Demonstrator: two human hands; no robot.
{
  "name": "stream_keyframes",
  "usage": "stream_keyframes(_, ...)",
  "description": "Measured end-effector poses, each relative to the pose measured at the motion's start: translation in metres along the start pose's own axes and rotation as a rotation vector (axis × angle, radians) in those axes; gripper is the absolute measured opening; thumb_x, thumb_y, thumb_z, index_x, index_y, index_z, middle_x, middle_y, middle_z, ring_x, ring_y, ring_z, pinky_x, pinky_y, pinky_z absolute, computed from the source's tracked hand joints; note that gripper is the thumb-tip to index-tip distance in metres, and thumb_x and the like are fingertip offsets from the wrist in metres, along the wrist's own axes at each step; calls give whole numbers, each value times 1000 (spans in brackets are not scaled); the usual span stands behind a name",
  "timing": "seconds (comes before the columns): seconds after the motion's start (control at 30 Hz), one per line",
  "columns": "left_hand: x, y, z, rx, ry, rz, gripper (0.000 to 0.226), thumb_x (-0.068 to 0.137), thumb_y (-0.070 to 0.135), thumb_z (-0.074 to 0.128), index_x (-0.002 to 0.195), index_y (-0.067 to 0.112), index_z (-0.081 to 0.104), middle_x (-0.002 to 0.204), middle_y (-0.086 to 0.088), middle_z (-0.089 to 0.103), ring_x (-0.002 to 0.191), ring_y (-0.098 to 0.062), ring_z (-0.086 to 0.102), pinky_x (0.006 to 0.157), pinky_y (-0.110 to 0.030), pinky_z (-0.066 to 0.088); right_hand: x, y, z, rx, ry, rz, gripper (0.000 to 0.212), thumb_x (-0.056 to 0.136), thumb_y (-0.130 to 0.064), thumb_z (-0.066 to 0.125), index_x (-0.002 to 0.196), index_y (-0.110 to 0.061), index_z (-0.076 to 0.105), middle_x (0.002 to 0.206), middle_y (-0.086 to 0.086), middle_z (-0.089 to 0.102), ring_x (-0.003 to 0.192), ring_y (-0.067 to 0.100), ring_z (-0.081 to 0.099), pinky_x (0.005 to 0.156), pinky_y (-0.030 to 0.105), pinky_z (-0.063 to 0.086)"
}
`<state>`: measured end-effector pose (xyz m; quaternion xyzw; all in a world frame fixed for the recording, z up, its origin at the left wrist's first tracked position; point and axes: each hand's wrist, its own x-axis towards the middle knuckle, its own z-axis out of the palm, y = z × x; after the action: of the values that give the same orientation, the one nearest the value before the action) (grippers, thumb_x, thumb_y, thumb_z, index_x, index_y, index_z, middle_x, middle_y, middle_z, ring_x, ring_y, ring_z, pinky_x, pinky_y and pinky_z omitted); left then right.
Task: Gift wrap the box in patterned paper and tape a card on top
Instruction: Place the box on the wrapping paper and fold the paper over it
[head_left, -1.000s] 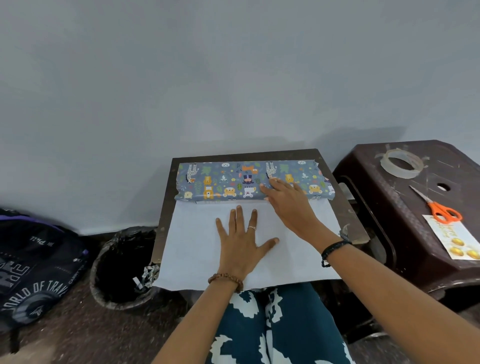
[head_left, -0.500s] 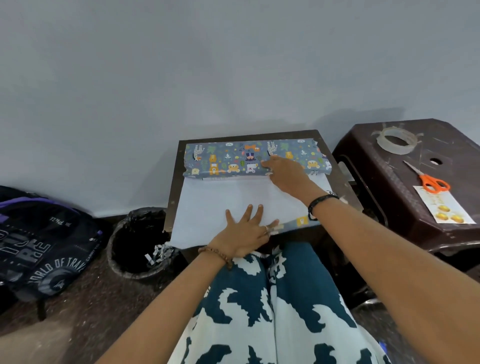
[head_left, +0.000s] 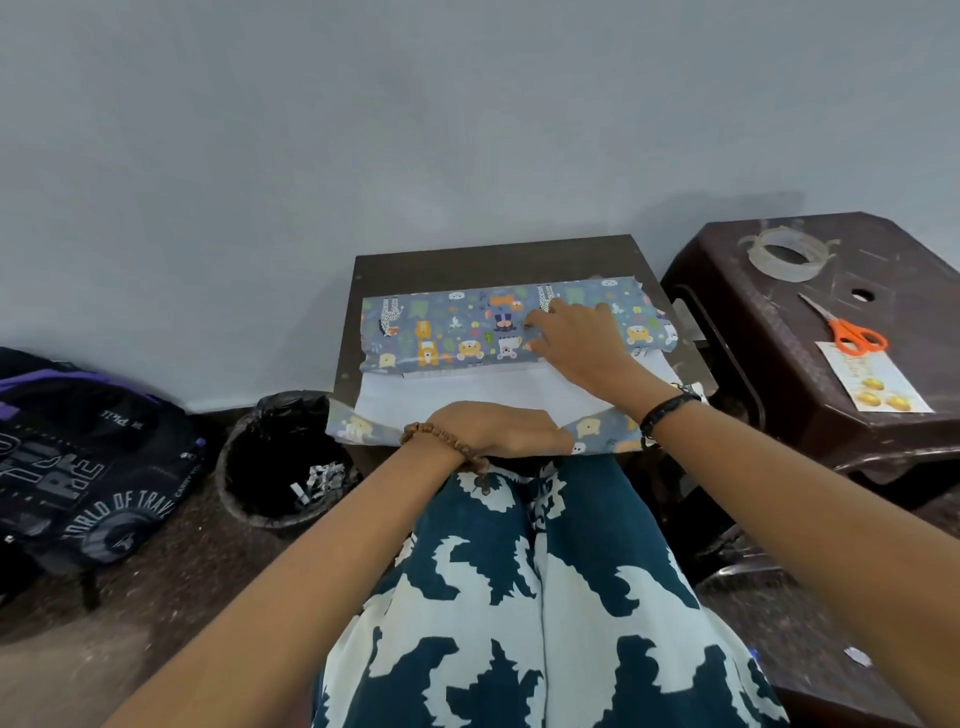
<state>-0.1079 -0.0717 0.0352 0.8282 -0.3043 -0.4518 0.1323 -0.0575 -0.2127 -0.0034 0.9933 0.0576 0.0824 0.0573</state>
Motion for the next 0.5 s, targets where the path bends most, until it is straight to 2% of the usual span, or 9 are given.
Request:
stream_keyframes(0.07,-3,6,3,-6,-16,-8,39,81,54,32,63,19,32,66,-1,35,64,-19,28,68,-32,29,-2,1,-5,-35,-29,-21,35,98,-37,40,128,-23,52,115,7,54,90,27,60,77,34,37)
stream_keyframes(0.17,-3,11,10,-50,-35,-55,37,91,39,37,61,18,31,64,0,32,55,-15,28,55,-26,28,-8,-1,-14,20,-104,-17,38,95,-43,43,129,-27,53,119,8,51,93,27,59,78,35,38)
stream_keyframes(0.3,-1,9,23,-43,-84,-40,40,98,36,33,63,18,24,64,-1,27,57,-15,20,57,-29,19,-20,-6,-18,46,-103,-47,42,92,-47,47,127,-26,54,120,7,51,89,27,60,71,30,38)
stream_keyframes(0.4,-4,11,26,-57,-92,-37,40,98,34,33,62,19,22,63,0,24,56,-14,18,56,-28,18,-26,-7,-17,27,-128,-62,47,90,-51,48,128,-24,51,119,6,55,94,26,61,74,31,40)
stream_keyframes(0.47,-6,14,26,-72,-103,-36,41,98,36,34,62,16,33,65,-2,29,59,-15,24,59,-27,21,-27,-8,-15,-3,-123,-72,48,90,-52,48,128,-23,49,116,6,58,95,26,61,78,32,42)
stream_keyframes(0.5,-8,14,24,-62,-132,-32,42,98,40,34,71,10,48,71,-4,39,66,-16,33,65,-26,25,-27,-8,-15,-14,-113,-73,47,90,-52,48,127,-22,49,114,6,59,94,25,61,78,32,42)
